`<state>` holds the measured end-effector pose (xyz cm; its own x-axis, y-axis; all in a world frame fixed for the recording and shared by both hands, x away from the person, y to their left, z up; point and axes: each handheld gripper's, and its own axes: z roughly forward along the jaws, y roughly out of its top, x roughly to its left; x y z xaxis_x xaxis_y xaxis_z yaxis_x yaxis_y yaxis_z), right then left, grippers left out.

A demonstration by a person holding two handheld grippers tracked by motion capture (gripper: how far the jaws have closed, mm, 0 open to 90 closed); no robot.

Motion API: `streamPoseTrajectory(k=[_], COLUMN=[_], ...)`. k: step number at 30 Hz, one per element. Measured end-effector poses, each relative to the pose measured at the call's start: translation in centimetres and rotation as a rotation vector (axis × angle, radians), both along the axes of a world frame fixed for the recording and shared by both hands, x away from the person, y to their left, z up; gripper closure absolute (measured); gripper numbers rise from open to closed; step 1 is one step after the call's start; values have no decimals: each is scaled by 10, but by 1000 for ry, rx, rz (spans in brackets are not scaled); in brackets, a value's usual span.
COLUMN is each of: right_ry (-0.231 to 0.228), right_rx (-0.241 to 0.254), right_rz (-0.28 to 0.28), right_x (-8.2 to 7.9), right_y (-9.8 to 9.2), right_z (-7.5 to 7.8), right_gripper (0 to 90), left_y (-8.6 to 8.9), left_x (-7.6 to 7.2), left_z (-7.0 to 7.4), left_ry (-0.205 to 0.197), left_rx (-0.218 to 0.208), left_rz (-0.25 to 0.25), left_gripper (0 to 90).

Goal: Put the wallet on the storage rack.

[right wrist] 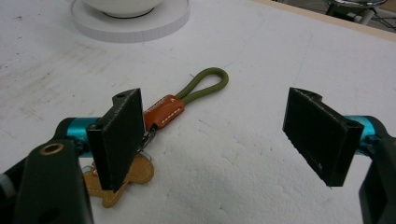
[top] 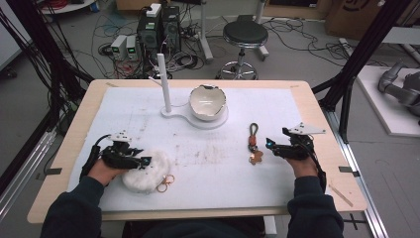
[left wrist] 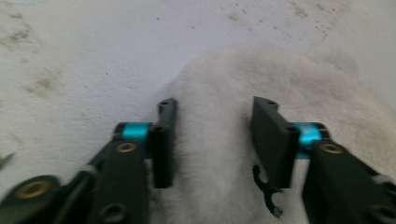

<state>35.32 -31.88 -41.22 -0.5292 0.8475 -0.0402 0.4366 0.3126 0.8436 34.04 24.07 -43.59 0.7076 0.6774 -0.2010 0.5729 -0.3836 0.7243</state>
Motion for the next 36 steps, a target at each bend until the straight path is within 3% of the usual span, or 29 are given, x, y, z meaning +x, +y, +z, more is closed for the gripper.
streamPoseTrajectory(k=[2,4,9,13,19,23,27,28,29,36], right_ry=[5,5,14,19,27,37,63,63,73,149], right_rx=[6,5,23,57,94,104,102,102,104,177], right_rz=[2,7,32,76,186,277,375,375,422,543], right_x=[-1,-1,-1,-1,0,3,4,4,6,12], right_y=[1,1,7,19,52,84,114,114,129,168], right_z=[0,0,1,3,6,7,8,8,7,1], right_gripper=[212,212,212,212,212,214,266,266,268,303], left_y=[0,-2,-8,-16,-36,-48,-57,-57,-62,-75], left_x=[-1,-1,-5,-6,-2,-1,2,2,3,2], left_z=[4,8,21,31,43,48,52,52,52,54], left_ry=[-30,-68,-201,-299,-395,-431,-442,-442,-443,-446], left_rx=[-26,-46,-124,-158,-189,-199,-224,-224,-243,-241], left_rz=[6,14,23,35,25,13,-12,-12,-27,-60], left_gripper=[739,771,779,780,782,782,781,781,781,781])
